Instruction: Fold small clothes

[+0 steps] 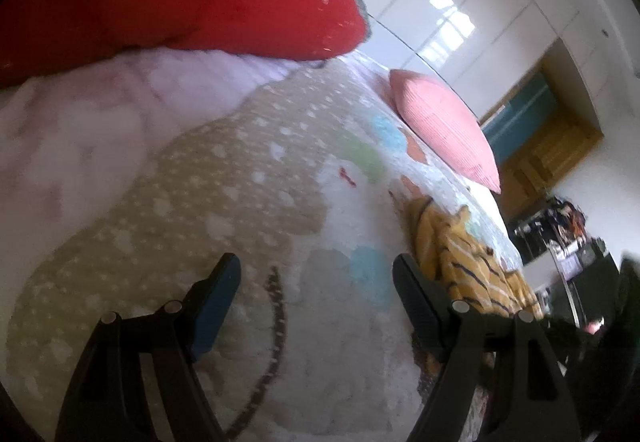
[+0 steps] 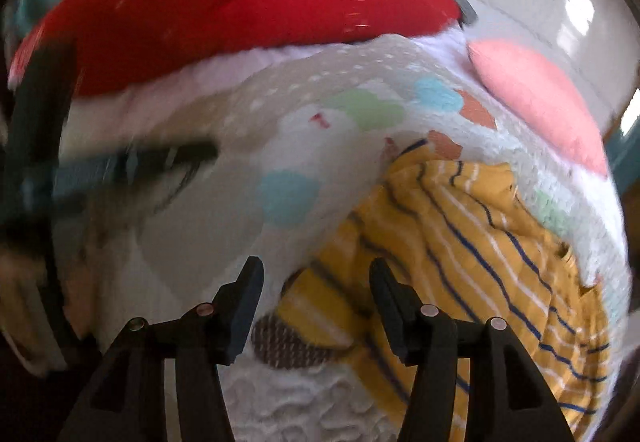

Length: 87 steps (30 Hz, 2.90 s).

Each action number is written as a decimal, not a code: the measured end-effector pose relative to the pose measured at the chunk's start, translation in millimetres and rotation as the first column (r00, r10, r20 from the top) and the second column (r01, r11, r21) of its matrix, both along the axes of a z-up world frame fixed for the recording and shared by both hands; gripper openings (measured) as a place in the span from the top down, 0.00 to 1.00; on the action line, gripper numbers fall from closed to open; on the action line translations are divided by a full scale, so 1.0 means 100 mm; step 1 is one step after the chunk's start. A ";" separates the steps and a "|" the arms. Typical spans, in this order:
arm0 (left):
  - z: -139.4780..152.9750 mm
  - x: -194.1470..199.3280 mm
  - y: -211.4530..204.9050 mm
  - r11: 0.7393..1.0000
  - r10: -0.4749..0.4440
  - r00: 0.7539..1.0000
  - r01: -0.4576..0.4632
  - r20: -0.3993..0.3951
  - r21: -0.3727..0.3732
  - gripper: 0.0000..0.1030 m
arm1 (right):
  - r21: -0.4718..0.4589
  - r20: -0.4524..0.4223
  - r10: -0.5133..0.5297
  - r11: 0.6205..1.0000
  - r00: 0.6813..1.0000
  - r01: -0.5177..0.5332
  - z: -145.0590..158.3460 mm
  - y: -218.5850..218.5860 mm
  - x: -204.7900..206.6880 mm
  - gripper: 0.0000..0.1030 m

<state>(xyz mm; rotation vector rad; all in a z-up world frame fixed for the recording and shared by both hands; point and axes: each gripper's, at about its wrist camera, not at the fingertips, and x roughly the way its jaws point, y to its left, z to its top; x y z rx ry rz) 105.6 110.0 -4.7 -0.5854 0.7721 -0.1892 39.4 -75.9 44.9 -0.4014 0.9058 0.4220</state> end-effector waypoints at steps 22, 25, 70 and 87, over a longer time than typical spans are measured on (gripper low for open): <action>-0.05 -0.02 0.09 0.995 0.063 0.998 -0.063 -0.004 0.075 0.24 | 0.371 -0.196 -0.091 0.915 0.976 0.160 -0.09 -0.26 0.25 0.57; -0.03 -0.01 0.04 0.994 0.064 0.998 -0.063 -0.001 0.091 0.24 | 0.410 -0.178 -0.144 0.889 0.973 0.206 0.03 -0.56 0.08 0.56; -0.04 -0.14 -1.51 0.909 -0.262 0.965 0.245 0.007 0.336 0.17 | 0.060 0.156 -0.640 0.767 0.752 0.639 0.20 -2.65 -0.46 0.18; -0.04 -0.23 -1.56 0.893 -0.256 0.967 0.229 0.017 0.389 0.17 | -0.007 0.128 -0.555 0.828 0.822 0.561 -0.13 -2.19 -1.00 0.18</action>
